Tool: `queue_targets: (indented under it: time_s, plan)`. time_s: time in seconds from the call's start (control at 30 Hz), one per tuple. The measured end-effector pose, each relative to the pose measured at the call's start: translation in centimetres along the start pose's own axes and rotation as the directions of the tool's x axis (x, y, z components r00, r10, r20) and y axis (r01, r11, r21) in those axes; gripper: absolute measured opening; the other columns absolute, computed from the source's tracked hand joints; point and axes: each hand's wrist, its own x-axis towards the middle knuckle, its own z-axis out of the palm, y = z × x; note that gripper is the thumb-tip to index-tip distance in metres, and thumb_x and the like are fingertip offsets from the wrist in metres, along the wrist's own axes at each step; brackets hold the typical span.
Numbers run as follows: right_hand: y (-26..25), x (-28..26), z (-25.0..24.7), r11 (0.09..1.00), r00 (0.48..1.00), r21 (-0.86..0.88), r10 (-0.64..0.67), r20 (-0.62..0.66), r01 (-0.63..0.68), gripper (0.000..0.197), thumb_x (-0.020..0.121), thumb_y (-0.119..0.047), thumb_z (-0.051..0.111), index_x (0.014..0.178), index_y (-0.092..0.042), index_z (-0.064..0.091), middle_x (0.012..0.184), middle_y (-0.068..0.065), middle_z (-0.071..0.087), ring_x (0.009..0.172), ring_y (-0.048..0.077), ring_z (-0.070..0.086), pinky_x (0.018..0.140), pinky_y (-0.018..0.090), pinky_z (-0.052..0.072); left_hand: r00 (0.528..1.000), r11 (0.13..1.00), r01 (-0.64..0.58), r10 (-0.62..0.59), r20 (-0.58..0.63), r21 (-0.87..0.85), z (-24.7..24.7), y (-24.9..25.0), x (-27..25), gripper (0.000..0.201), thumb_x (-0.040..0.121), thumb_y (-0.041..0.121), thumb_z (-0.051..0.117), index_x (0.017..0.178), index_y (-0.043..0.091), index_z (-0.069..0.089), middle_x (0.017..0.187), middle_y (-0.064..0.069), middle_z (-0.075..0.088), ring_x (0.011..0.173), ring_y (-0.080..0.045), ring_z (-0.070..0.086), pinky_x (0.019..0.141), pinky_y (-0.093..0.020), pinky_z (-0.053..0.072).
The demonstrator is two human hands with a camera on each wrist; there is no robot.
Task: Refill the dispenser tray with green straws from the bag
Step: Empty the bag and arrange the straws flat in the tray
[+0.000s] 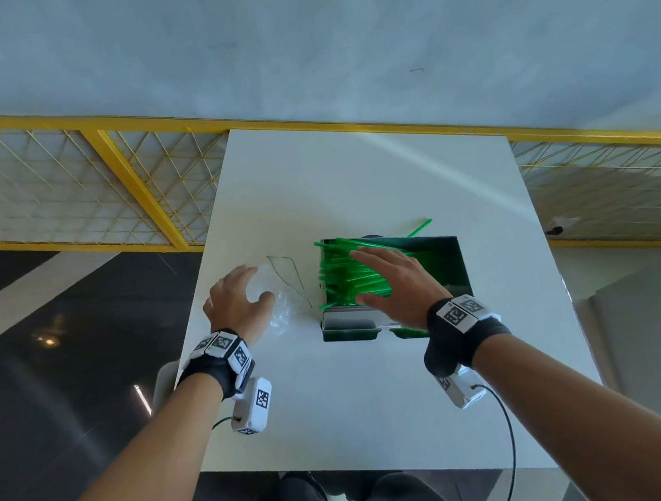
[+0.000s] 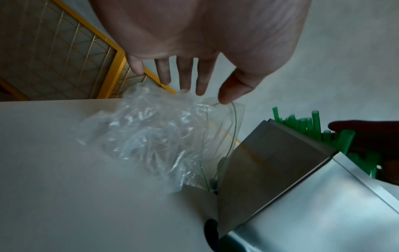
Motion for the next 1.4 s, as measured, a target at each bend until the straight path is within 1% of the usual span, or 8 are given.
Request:
queue_targets:
  time_s: [0.2,0.4,0.63,0.73,0.97,1.2,1.3,1.4]
  plan:
    - [1.3,-1.1,-0.8,0.999,0.999,0.008,0.047,-0.009,-0.047,0.071,0.090,-0.041,0.071,0.153,-0.029,0.039,0.157,-0.003,0.043,0.143,0.021,0.038,0.120,0.040,0.027,0.984,0.994,-0.100,0.092,-0.151,-0.052,0.5,2.4,0.2,0.048,0.083,0.016,0.058,0.131,0.010,0.058,0.143,-0.011,0.056,0.135,-0.033,0.045,0.113,-0.049,0.036]
    - [4.0,-1.3,-1.6,0.989,0.988,-0.075,0.135,0.072,-0.130,0.075,0.087,-0.013,0.057,0.156,-0.029,0.032,0.162,-0.003,0.033,0.149,0.024,0.030,0.122,0.041,0.022,0.932,0.923,-0.352,0.330,-0.151,-0.154,3.0,8.3,-0.2,0.038,0.094,0.014,0.052,0.130,0.006,0.055,0.133,-0.013,0.052,0.126,-0.028,0.045,0.108,-0.036,0.038]
    - [5.2,-1.2,-1.8,0.990,0.992,-0.107,0.103,0.071,-0.095,0.069,0.091,-0.012,0.059,0.154,-0.029,0.037,0.161,-0.002,0.035,0.149,0.022,0.030,0.120,0.042,0.024,0.999,0.954,-0.013,0.002,-0.037,-0.299,6.6,10.4,2.5,0.031,0.102,0.029,0.047,0.126,0.015,0.061,0.131,-0.018,0.053,0.106,-0.030,0.062,0.097,-0.039,0.051]
    - [5.5,-0.5,-2.0,0.991,0.990,-0.113,0.084,0.110,-0.071,0.068,0.093,-0.019,0.063,0.155,-0.031,0.036,0.162,-0.003,0.034,0.148,0.022,0.031,0.120,0.044,0.026,0.996,0.953,-0.055,0.032,-0.082,-0.298,7.2,10.0,2.9,0.031,0.103,0.024,0.048,0.125,0.013,0.068,0.125,-0.018,0.059,0.108,-0.027,0.062,0.093,-0.029,0.047]
    - [5.7,0.8,-2.1,0.951,0.982,-0.308,0.089,0.168,-0.033,0.059,0.100,-0.035,0.056,0.155,-0.034,0.033,0.154,-0.001,0.043,0.140,0.024,0.041,0.114,0.044,0.028,0.994,0.995,-0.090,0.091,0.060,-0.031,8.1,10.8,2.7,0.049,0.108,0.027,0.030,0.155,0.012,0.035,0.157,-0.015,0.037,0.139,-0.041,0.036,0.114,-0.050,0.033]
    - [5.2,1.4,-1.7,0.926,0.990,-0.377,0.062,0.128,-0.010,0.065,0.091,-0.003,0.055,0.148,-0.028,0.040,0.127,0.006,0.054,0.111,0.028,0.058,0.105,0.043,0.037,0.975,0.946,-0.210,0.220,0.012,-0.248,7.8,11.3,2.4,0.050,0.108,0.037,0.030,0.147,0.011,0.047,0.154,-0.010,0.049,0.143,-0.024,0.045,0.120,-0.039,0.034]
    - [4.4,1.0,-1.6,0.965,0.983,-0.262,0.068,0.172,-0.021,0.069,0.090,-0.008,0.052,0.154,-0.023,0.032,0.144,0.011,0.045,0.128,0.032,0.050,0.110,0.045,0.038,0.956,0.955,-0.287,0.291,0.048,-0.068,8.5,11.5,2.5,0.065,0.103,0.052,0.018,0.128,0.005,0.056,0.133,-0.019,0.061,0.126,-0.041,0.054,0.104,-0.055,0.045]
    - [4.2,0.6,-2.3,0.991,0.979,-0.116,0.086,0.184,-0.066,0.076,0.090,-0.016,0.057,0.158,-0.023,0.025,0.158,0.006,0.032,0.146,0.027,0.031,0.121,0.041,0.022,0.983,0.976,-0.181,0.181,-0.013,-0.122,8.3,11.3,3.2,0.048,0.104,0.039,0.037,0.135,0.005,0.051,0.140,-0.018,0.053,0.131,-0.035,0.049,0.107,-0.047,0.042]
